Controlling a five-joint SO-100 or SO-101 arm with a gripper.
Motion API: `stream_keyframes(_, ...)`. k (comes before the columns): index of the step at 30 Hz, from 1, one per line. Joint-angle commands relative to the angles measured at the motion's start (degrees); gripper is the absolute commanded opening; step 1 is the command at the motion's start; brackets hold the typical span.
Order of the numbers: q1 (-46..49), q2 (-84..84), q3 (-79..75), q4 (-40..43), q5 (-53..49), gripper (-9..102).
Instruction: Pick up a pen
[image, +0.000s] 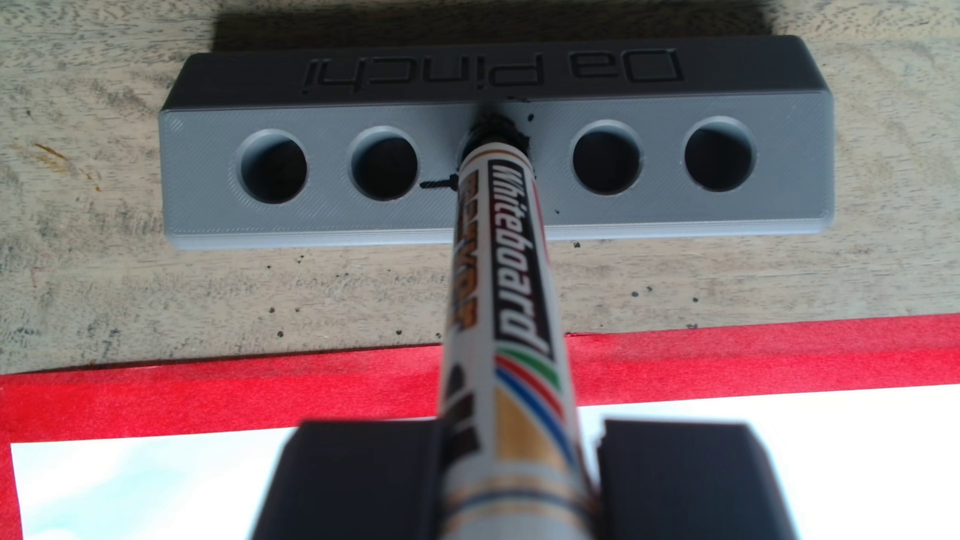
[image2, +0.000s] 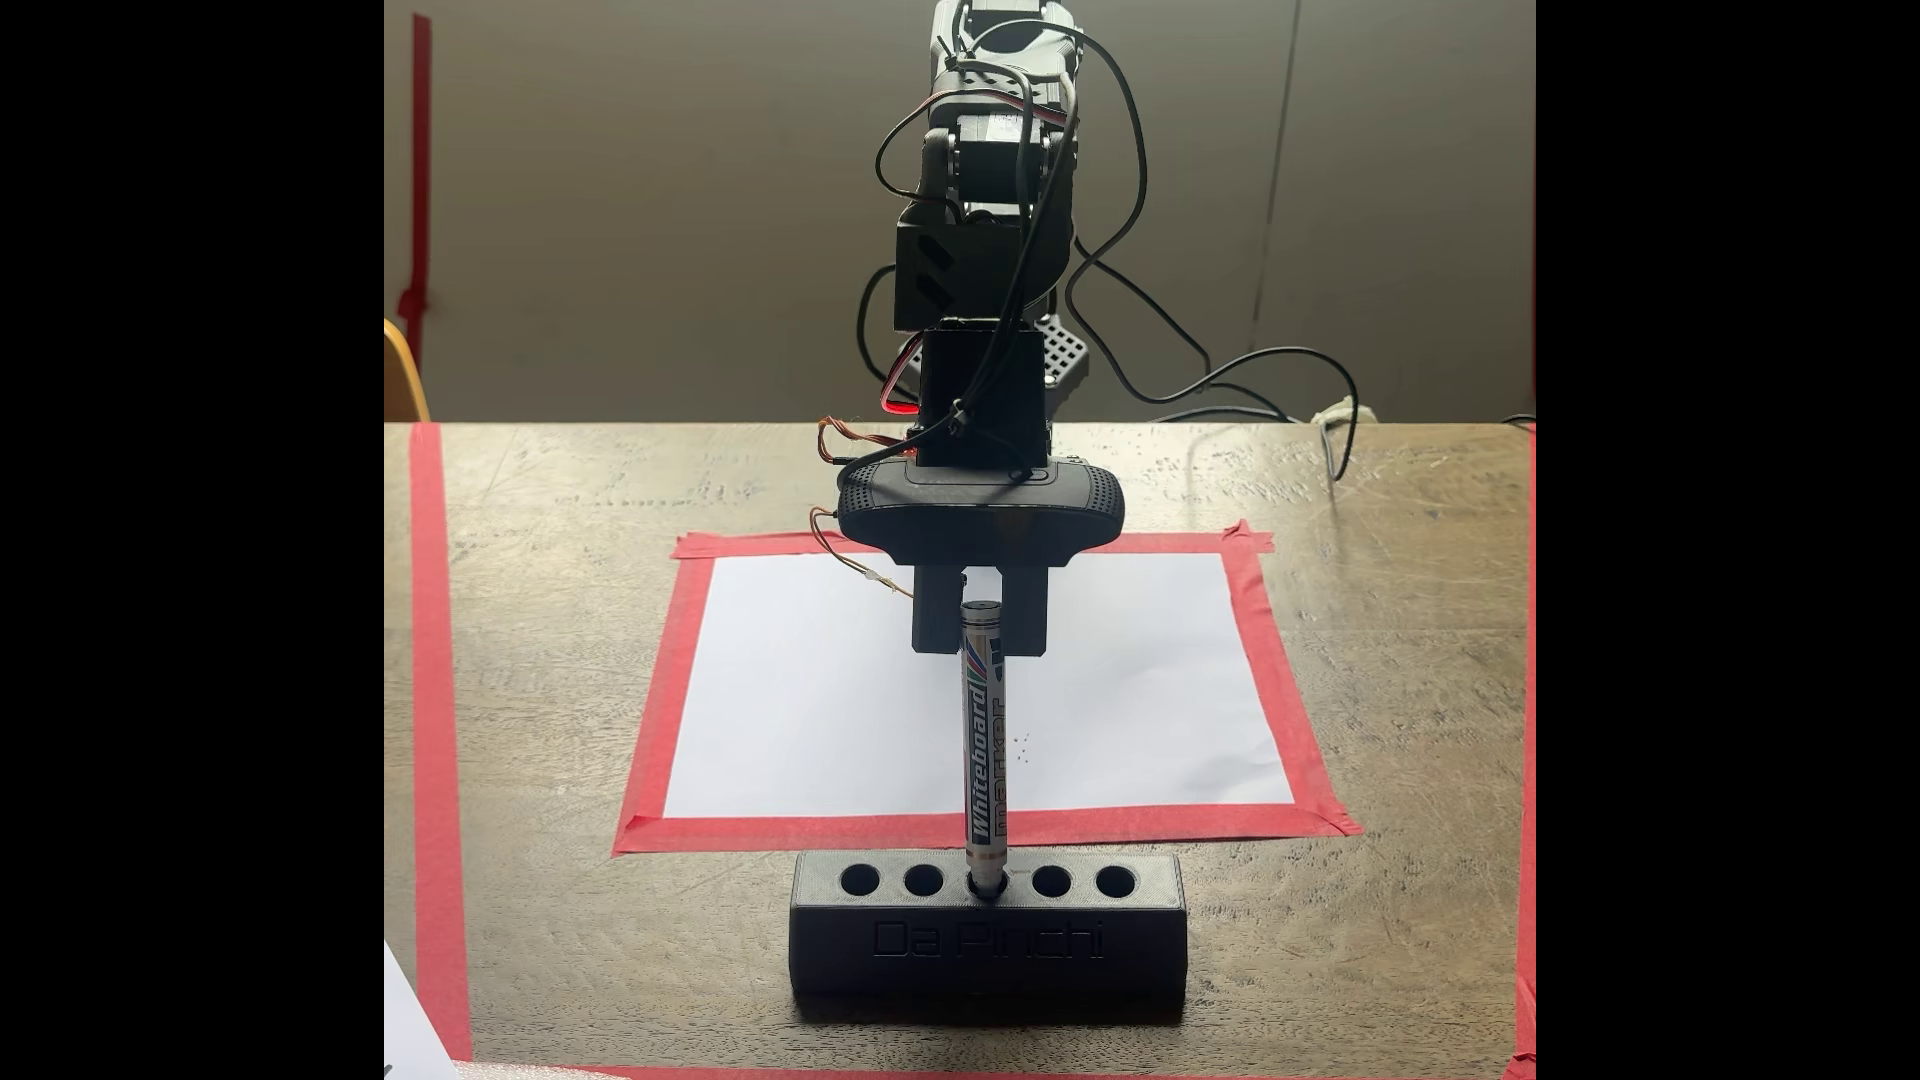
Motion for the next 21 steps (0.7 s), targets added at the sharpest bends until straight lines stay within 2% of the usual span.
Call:
stream_keyframes(1, -0.2, 6.3, -1.1, -0.3, -0.4, 14)
stream_keyframes(5, -0.2, 6.3, -1.3, -0.4, -0.4, 0)
stream_keyframes(21, 0.5, 7.6, -1.3, 0.5, -0.4, -1)
